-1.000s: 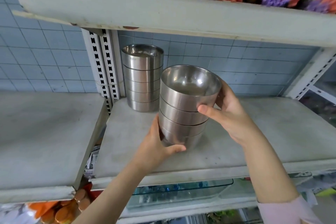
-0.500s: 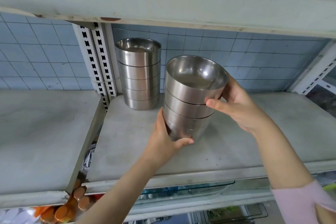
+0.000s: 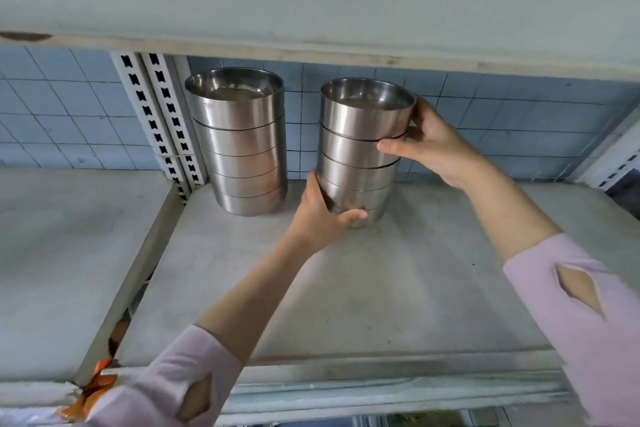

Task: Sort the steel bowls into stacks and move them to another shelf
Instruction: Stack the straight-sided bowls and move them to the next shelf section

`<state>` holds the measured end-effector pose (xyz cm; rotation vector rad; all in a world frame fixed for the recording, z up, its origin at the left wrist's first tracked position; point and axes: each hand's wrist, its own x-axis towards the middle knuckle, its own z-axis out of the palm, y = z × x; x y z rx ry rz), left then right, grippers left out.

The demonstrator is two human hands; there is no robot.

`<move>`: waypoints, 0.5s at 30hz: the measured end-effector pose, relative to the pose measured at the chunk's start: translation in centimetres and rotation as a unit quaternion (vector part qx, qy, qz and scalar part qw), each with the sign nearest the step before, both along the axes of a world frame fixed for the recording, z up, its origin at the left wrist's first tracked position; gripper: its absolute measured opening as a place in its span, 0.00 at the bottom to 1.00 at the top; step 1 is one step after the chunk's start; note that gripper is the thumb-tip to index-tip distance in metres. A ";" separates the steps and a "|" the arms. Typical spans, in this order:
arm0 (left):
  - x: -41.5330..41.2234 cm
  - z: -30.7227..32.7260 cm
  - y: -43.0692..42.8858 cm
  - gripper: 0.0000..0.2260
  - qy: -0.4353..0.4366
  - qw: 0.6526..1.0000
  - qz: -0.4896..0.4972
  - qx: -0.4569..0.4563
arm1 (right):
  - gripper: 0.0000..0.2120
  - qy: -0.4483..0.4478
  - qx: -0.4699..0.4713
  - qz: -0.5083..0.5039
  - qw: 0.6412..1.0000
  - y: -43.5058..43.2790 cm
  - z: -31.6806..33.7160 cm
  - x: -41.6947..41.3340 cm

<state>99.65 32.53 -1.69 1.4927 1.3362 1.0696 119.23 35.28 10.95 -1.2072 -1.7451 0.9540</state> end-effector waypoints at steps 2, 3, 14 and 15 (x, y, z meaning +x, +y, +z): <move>0.4 0.1 1.1 0.51 0.006 1.000 0.003 -0.004 | 0.43 -0.010 0.000 0.002 1.000 1.4 -0.1 0.4; 0.6 0.1 1.5 0.52 0.008 1.000 0.003 -0.005 | 0.44 -0.015 0.001 0.002 1.000 2.1 -0.1 0.6; 1.8 0.0 2.8 0.56 0.015 0.999 0.048 -0.015 | 0.41 0.046 0.039 0.003 0.998 3.8 -1.2 0.0; 1.8 -0.1 2.8 0.57 0.018 0.998 0.049 -0.017 | 0.41 0.048 0.038 0.006 0.998 3.9 -1.3 0.0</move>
